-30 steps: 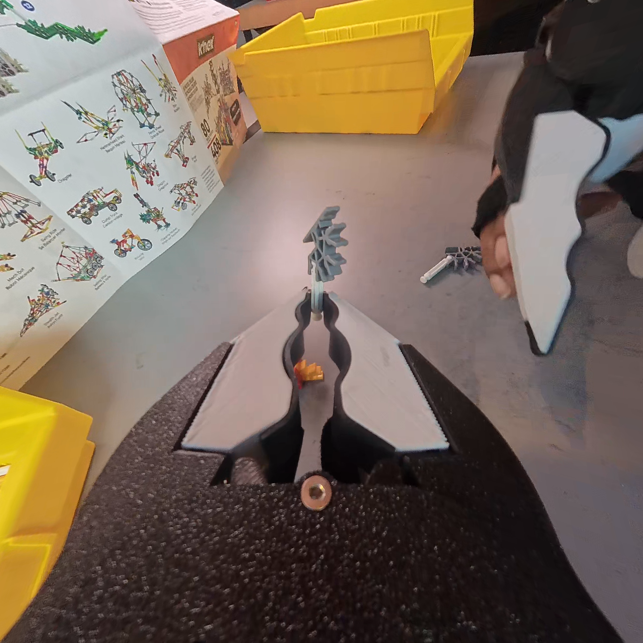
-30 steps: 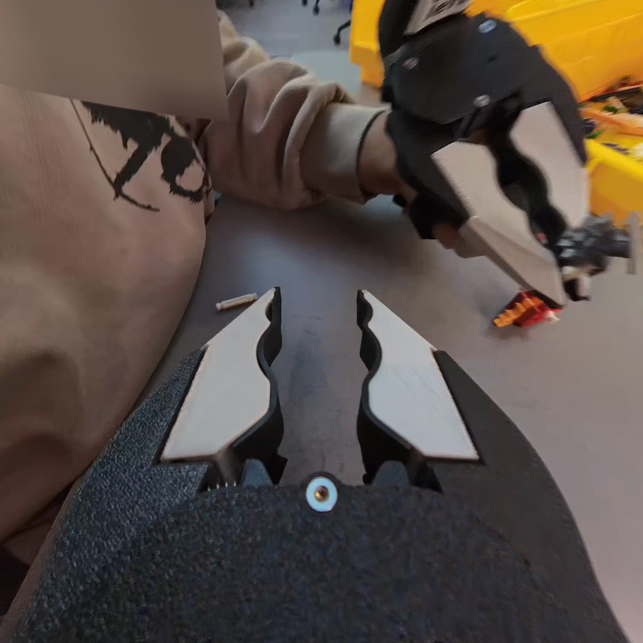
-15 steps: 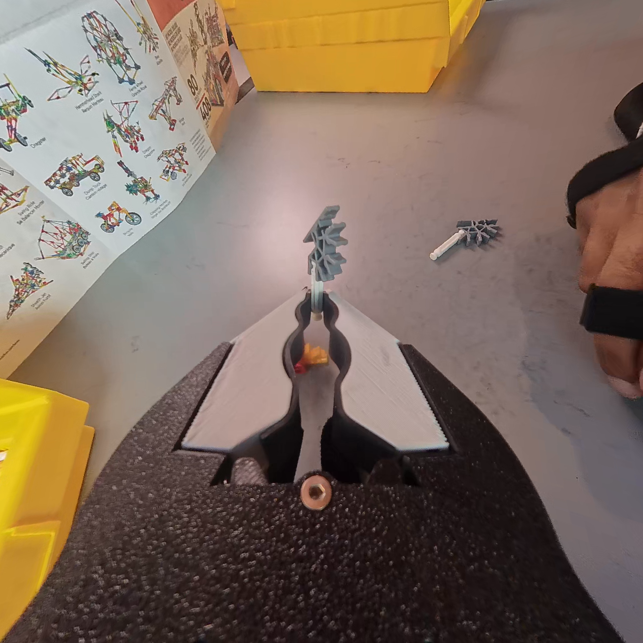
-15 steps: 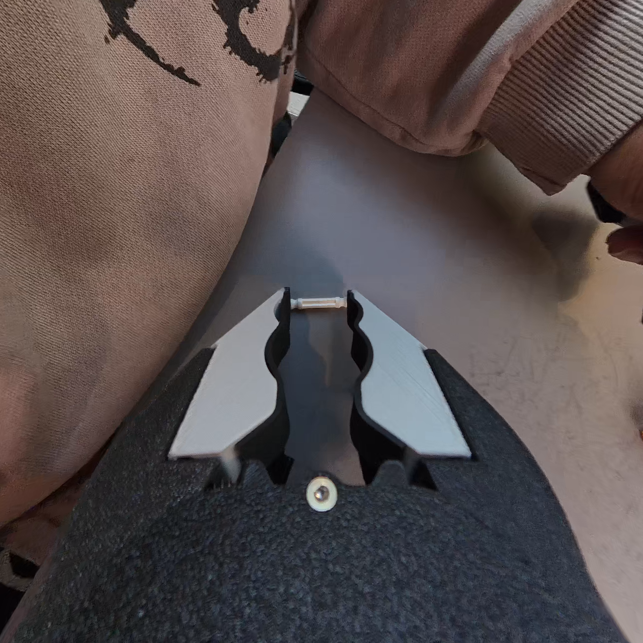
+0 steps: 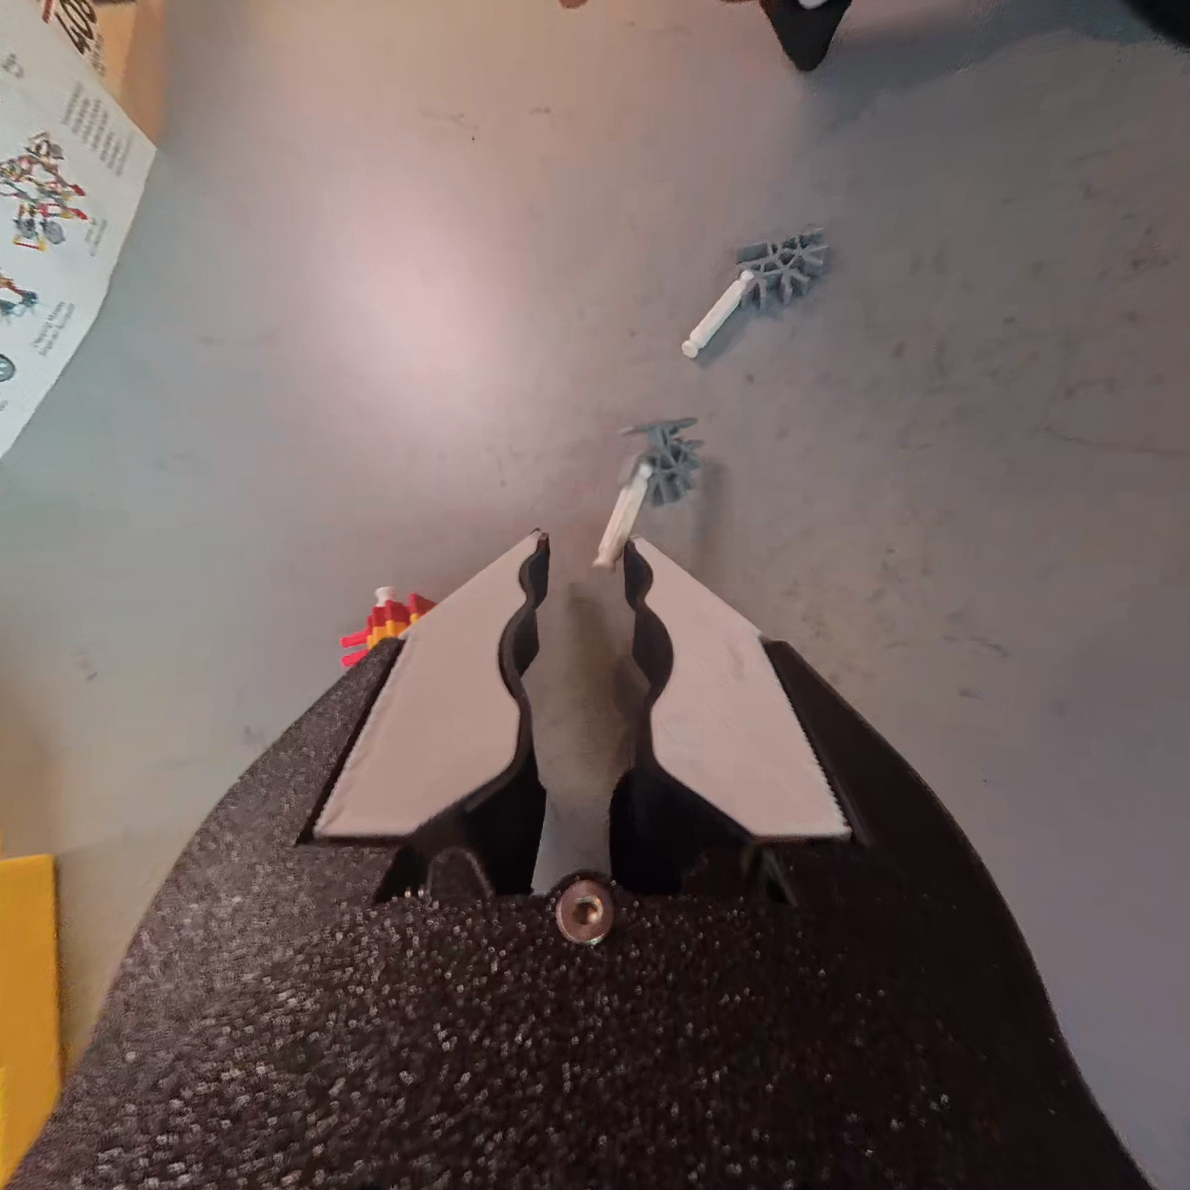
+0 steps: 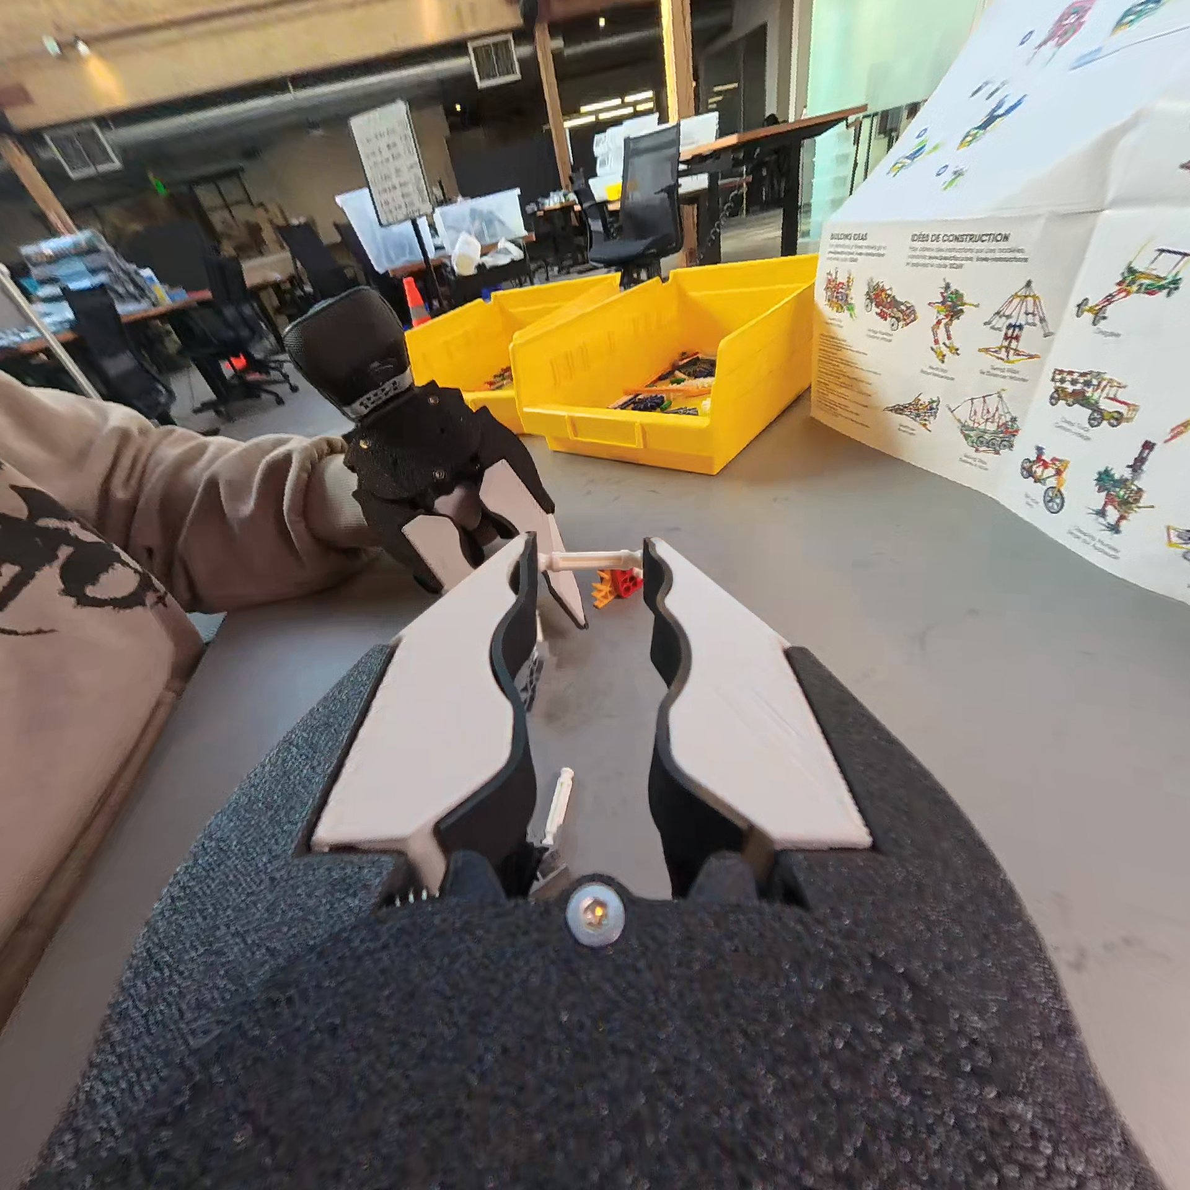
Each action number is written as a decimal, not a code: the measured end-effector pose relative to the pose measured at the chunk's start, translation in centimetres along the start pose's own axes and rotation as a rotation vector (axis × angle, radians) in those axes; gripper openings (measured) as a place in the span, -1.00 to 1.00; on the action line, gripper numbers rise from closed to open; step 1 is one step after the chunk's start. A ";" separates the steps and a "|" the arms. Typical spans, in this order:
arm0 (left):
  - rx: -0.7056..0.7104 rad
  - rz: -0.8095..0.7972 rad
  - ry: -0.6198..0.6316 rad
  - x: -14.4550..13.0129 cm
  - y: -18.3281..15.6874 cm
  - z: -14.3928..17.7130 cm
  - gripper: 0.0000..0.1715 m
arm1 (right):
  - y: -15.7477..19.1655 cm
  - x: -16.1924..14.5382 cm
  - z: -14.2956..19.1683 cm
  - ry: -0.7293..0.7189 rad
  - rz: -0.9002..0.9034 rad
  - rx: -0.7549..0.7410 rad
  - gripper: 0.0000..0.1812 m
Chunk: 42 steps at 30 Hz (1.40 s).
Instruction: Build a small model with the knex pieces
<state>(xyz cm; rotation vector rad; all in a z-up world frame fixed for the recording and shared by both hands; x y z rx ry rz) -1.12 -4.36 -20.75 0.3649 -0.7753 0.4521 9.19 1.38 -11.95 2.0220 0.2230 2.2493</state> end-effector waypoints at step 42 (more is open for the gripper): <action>0.532 0.346 -0.309 -1.3 12.4 12.2 -0.93 | -0.5 -5.9 -0.5 0.480 0.244 -0.109 -0.38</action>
Point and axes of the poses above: each gripper's, where its closed fingertips meet, z back along the fingers, x out of its top, y = z × x across the jaws, the point moved 3 cm from there along z, back along the fingers, and after that the axes turned 3 degrees about -x, right-handed, at the moved point
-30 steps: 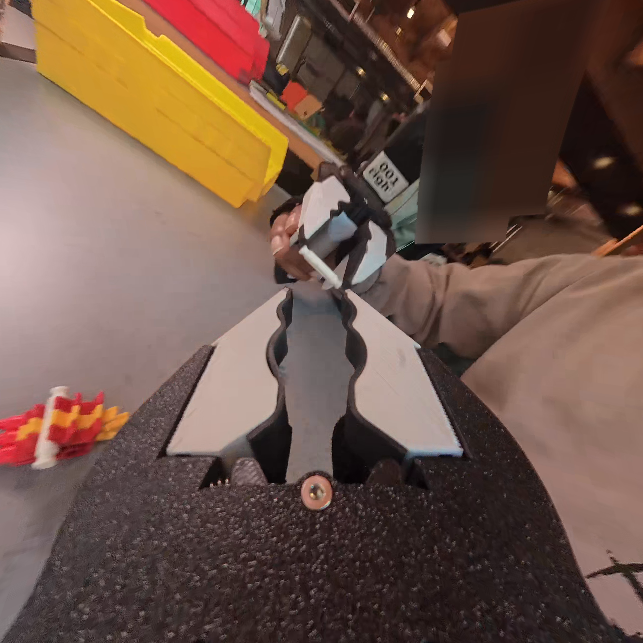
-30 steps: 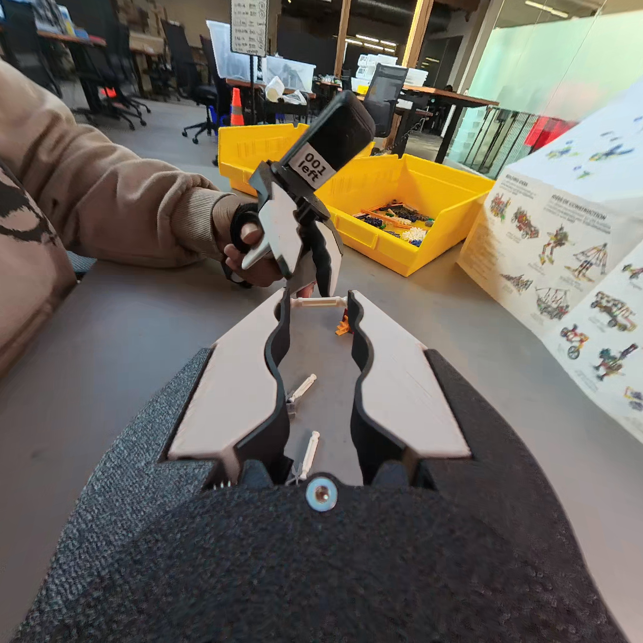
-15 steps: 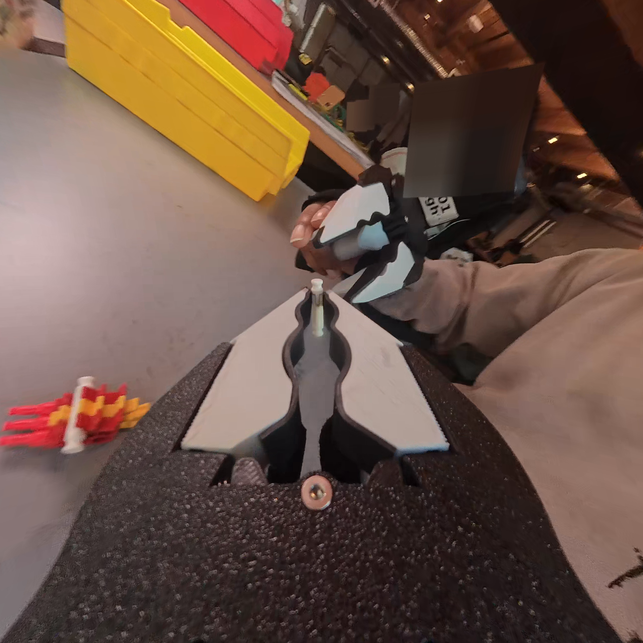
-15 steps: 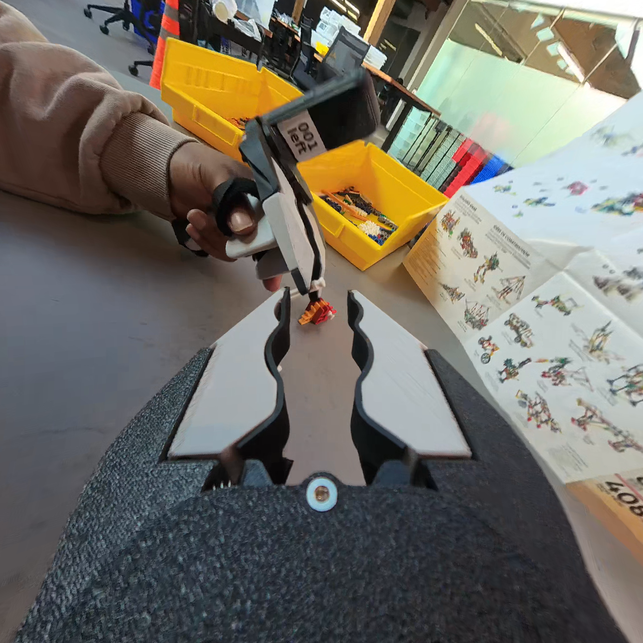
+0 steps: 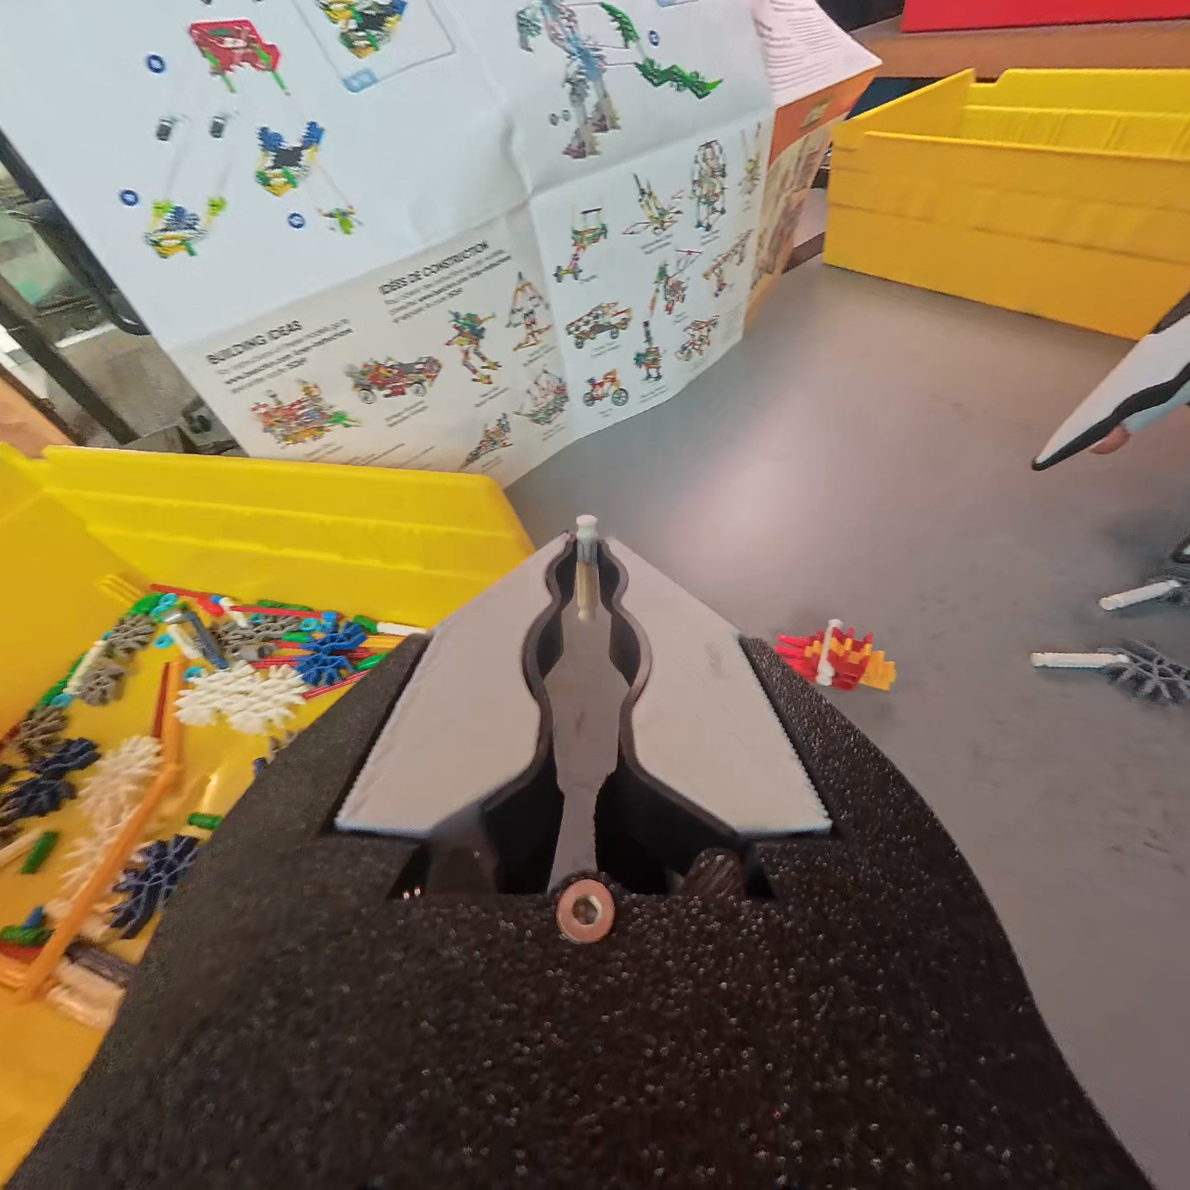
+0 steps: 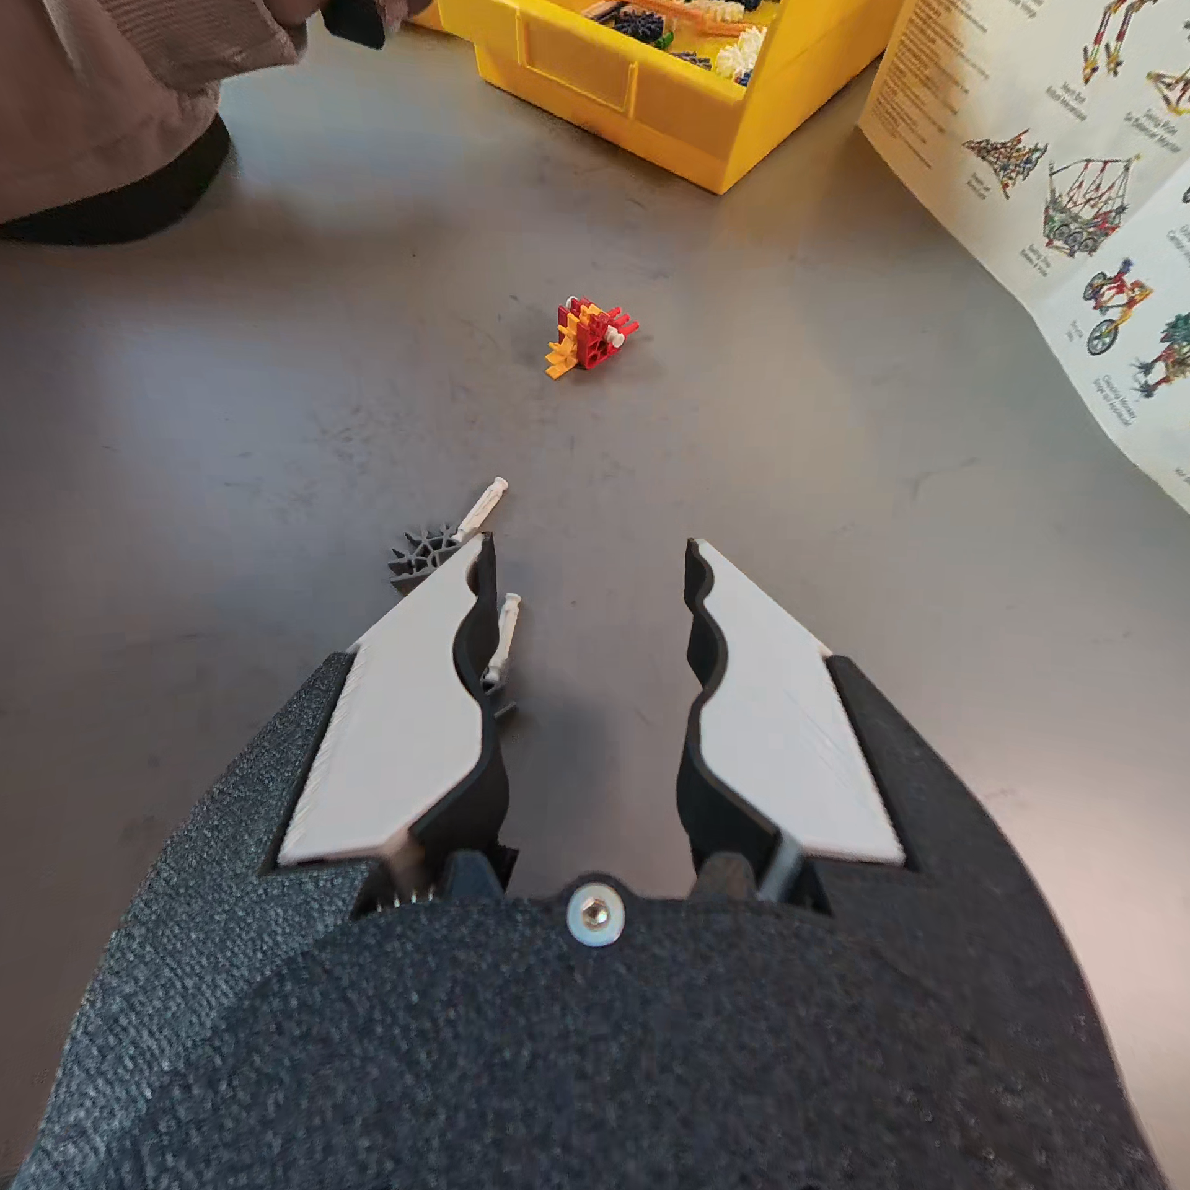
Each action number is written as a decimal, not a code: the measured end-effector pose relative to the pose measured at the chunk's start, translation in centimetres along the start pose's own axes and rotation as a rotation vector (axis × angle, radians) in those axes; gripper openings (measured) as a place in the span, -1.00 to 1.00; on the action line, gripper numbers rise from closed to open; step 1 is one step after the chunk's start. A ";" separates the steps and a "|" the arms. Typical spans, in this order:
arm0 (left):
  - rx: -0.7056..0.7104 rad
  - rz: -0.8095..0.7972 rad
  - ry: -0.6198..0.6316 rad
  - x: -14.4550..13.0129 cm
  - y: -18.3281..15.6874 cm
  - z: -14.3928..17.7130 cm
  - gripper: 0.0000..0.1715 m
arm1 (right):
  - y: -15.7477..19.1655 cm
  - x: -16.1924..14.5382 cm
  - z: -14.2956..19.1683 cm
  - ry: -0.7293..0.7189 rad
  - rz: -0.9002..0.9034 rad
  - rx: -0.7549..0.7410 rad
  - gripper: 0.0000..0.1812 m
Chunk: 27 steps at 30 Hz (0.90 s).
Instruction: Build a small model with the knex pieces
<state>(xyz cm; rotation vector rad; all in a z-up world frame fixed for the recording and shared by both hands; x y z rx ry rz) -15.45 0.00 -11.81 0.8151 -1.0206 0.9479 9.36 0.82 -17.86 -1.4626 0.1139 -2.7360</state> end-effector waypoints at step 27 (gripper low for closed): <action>0.134 -0.203 0.795 -1.9 20.0 -1.7 -0.91 | -0.5 0.1 -0.3 -0.032 -0.008 -0.071 -0.45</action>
Point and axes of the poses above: each gripper's, where its closed fingertips meet, z back along the fingers, x out of its top, y = z × x across the jaws, the point moved 3 cm from there along z, back along the fingers, and after that the axes turned 3 degrees about -x, right-handed, at the moved point
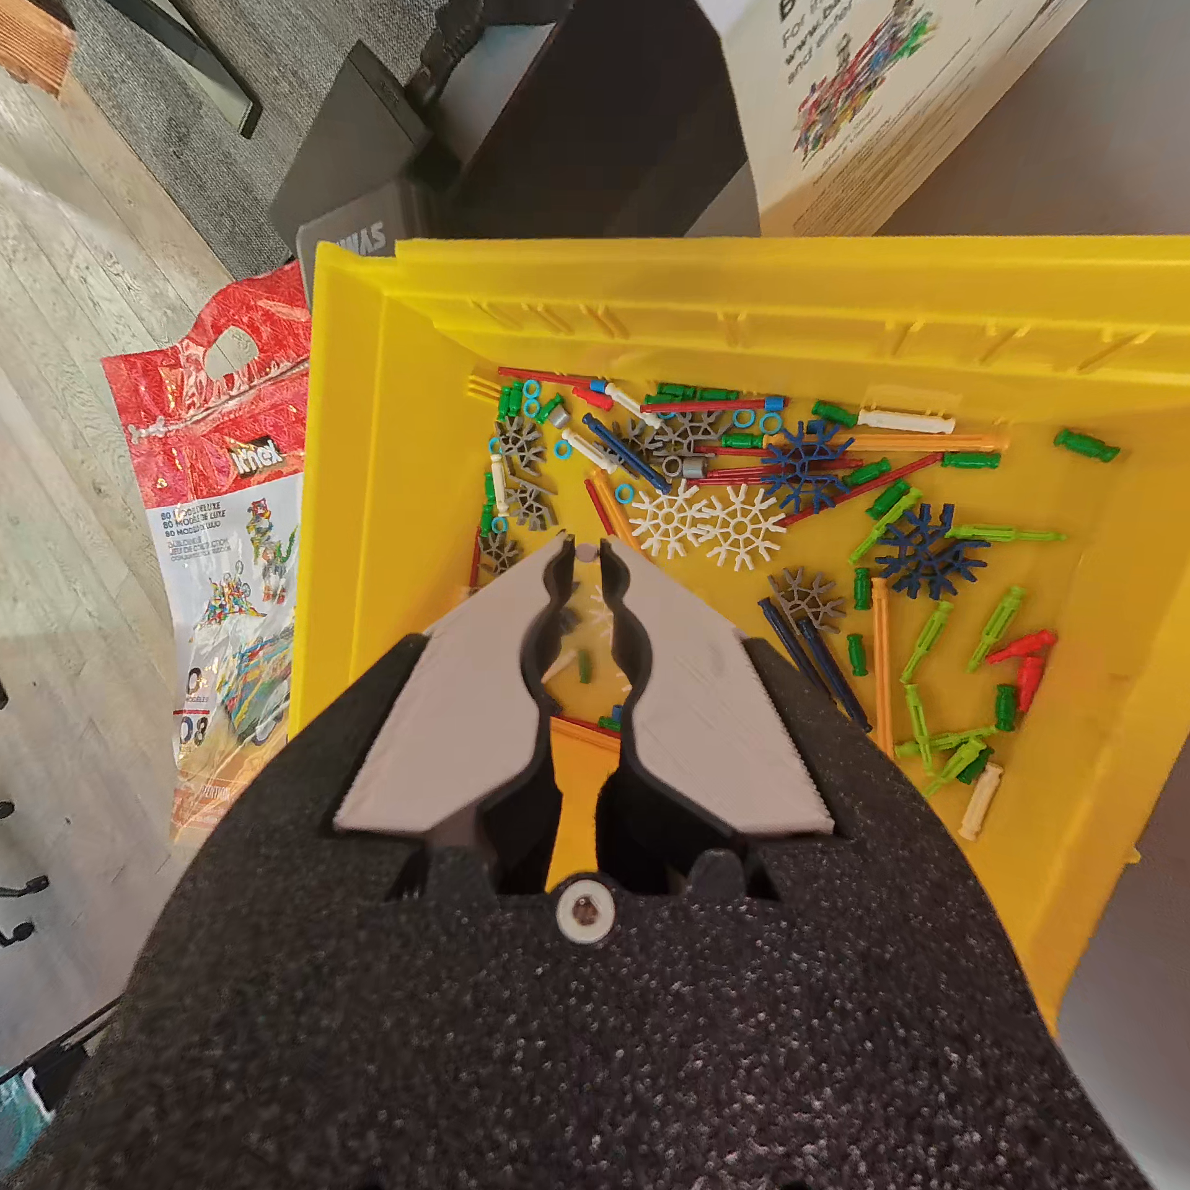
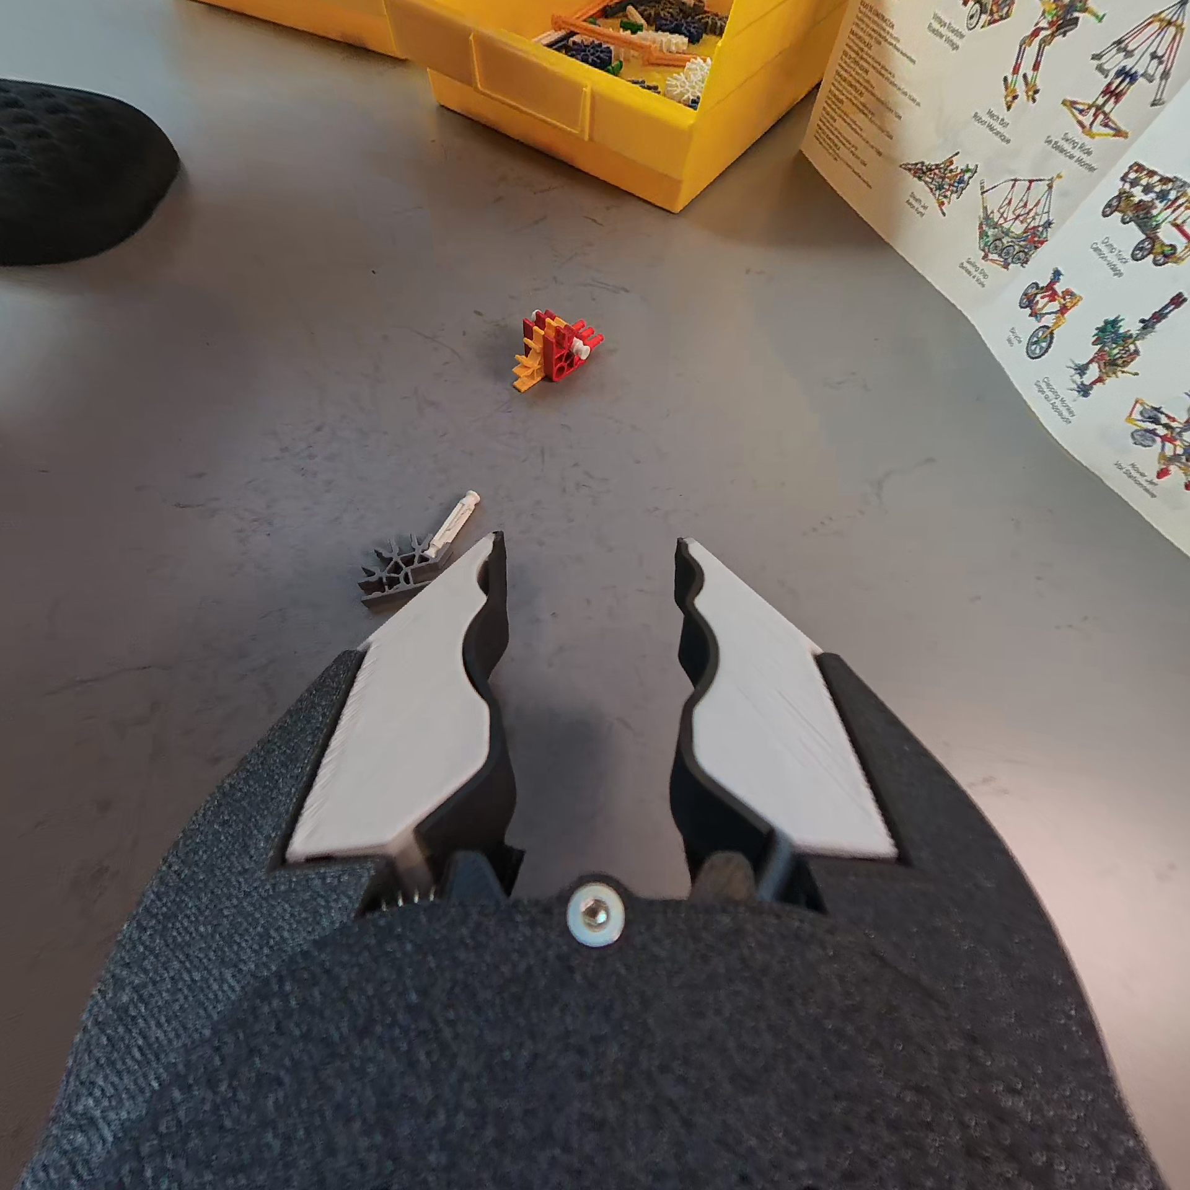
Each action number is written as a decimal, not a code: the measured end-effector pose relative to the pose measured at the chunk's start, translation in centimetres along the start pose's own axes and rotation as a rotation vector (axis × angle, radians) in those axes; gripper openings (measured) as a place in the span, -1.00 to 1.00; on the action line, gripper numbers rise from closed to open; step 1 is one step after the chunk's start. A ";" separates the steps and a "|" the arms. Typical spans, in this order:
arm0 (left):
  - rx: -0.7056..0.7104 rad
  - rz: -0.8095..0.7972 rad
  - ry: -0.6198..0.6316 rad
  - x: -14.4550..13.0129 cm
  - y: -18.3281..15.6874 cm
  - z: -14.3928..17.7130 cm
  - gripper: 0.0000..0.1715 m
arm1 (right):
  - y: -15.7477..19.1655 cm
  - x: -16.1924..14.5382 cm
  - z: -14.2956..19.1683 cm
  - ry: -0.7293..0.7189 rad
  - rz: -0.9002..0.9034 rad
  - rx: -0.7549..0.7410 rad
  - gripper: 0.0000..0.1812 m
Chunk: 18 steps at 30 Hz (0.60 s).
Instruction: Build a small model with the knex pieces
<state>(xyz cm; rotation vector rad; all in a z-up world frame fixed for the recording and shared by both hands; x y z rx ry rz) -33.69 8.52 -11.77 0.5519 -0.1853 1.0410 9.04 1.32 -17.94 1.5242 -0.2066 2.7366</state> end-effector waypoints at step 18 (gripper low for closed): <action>-0.106 0.158 -0.853 3.5 -8.4 12.8 -0.60 | -0.1 0.2 0.2 -0.020 -0.018 0.010 -0.43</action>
Point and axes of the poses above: each gripper's, where its closed fingertips meet, z back along the fingers, x out of its top, y = z × x across the jaws, the point moved 3 cm from there along z, back along the fingers, and after that the axes turned 3 degrees about -x, right-handed, at the moved point
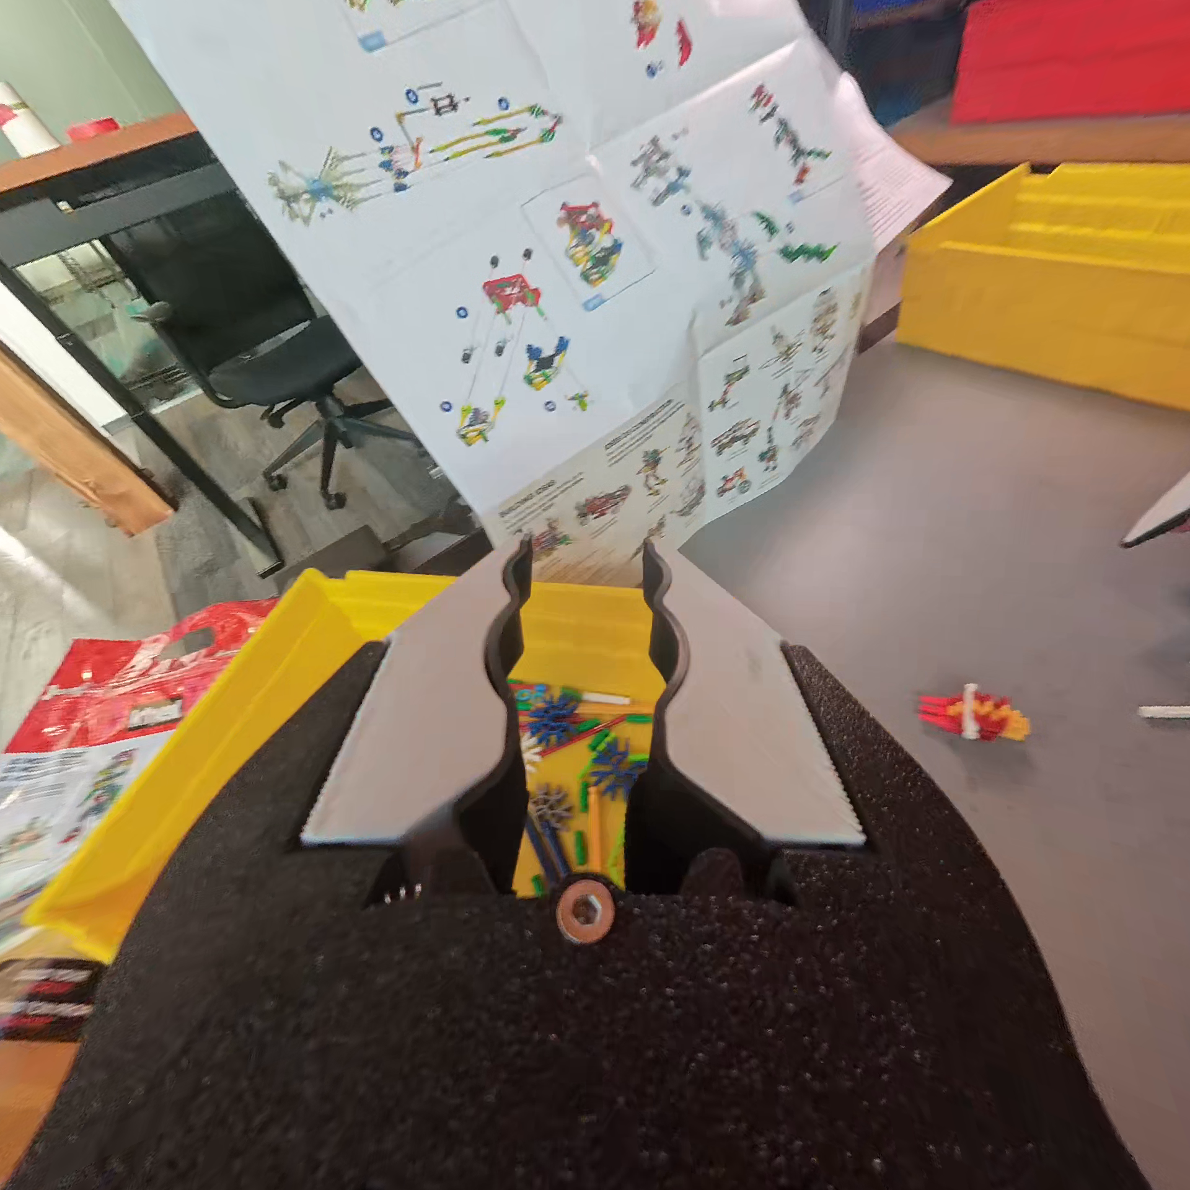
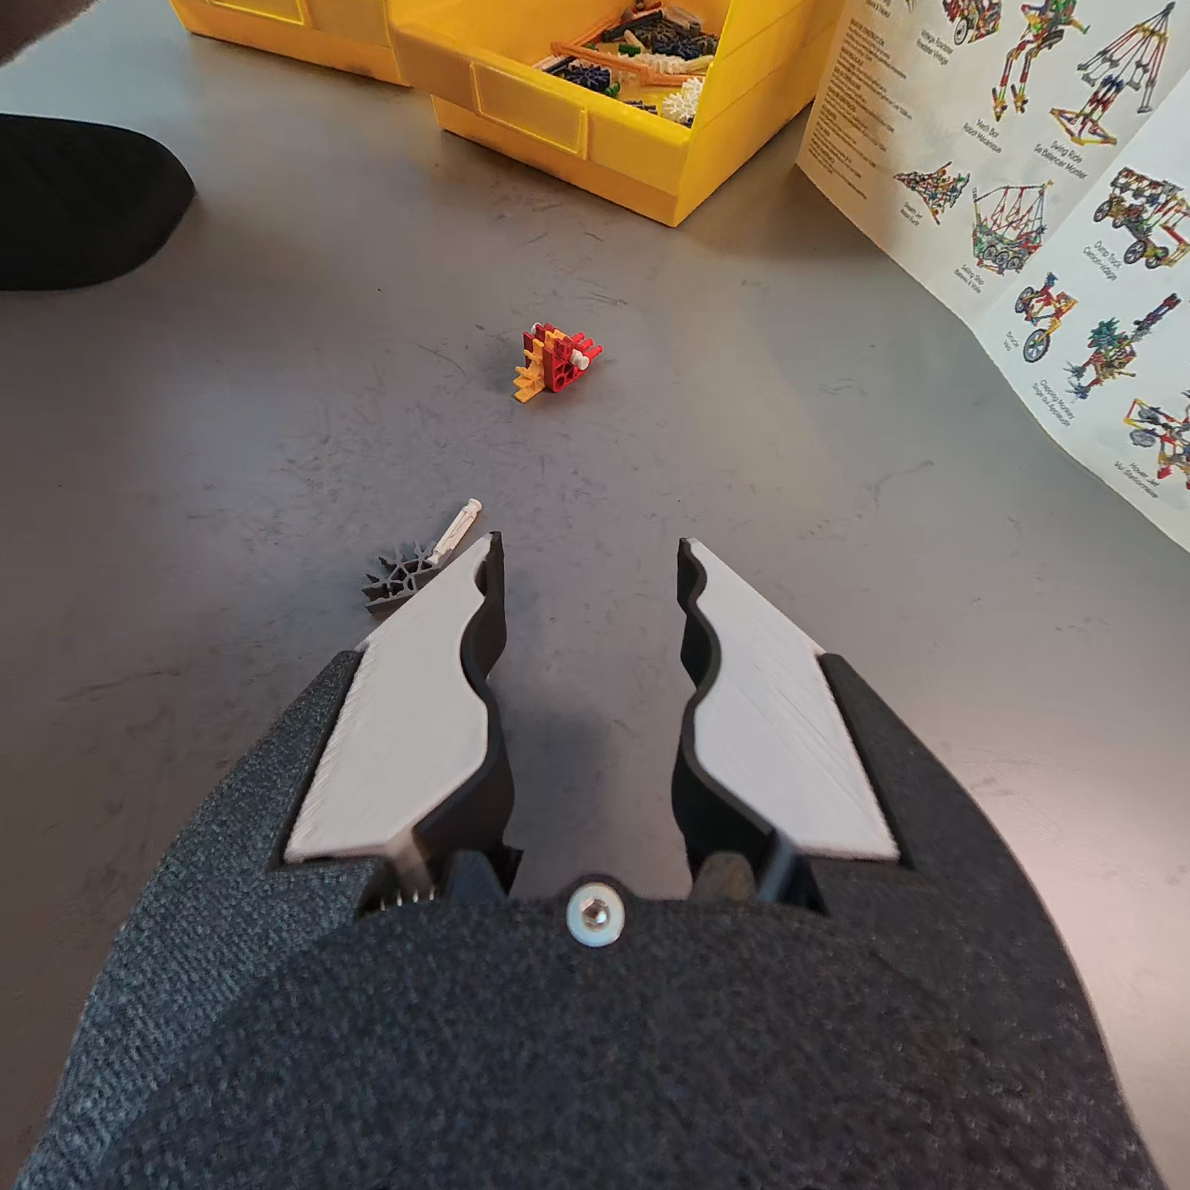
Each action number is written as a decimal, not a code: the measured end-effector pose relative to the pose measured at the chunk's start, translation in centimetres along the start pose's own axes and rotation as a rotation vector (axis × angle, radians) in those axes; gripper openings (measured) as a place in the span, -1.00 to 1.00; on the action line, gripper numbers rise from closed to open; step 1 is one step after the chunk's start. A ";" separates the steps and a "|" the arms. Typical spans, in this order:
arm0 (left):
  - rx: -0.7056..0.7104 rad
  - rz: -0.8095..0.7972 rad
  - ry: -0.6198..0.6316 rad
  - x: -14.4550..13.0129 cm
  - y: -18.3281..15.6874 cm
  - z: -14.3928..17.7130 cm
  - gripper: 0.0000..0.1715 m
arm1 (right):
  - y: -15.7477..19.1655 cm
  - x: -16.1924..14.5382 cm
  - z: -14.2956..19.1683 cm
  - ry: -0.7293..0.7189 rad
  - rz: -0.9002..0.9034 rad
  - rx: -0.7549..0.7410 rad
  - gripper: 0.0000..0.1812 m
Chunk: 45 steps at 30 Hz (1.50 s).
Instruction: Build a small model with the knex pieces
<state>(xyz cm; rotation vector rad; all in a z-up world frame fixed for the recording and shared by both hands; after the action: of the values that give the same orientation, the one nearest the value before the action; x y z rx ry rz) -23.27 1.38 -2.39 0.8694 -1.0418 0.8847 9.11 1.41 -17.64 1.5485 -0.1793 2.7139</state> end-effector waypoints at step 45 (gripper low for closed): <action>-0.968 0.404 -0.069 -6.0 -26.6 -2.9 -0.94 | 7.5 5.3 1.2 -0.295 0.298 0.121 -0.75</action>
<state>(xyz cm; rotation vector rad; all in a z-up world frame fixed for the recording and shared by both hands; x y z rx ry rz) 0.36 -7.34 -13.37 -0.1327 -1.5309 0.5535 6.89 -6.43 -13.18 2.1110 -0.2732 2.7320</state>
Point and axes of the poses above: each gripper's, where its closed fingertips meet, z back along the fingers, x out of its top, y = z × x across the jaws, the point moved 3 cm from there along z, back along the fingers, and after that the axes turned 3 degrees about -x, right-handed, at the moved point
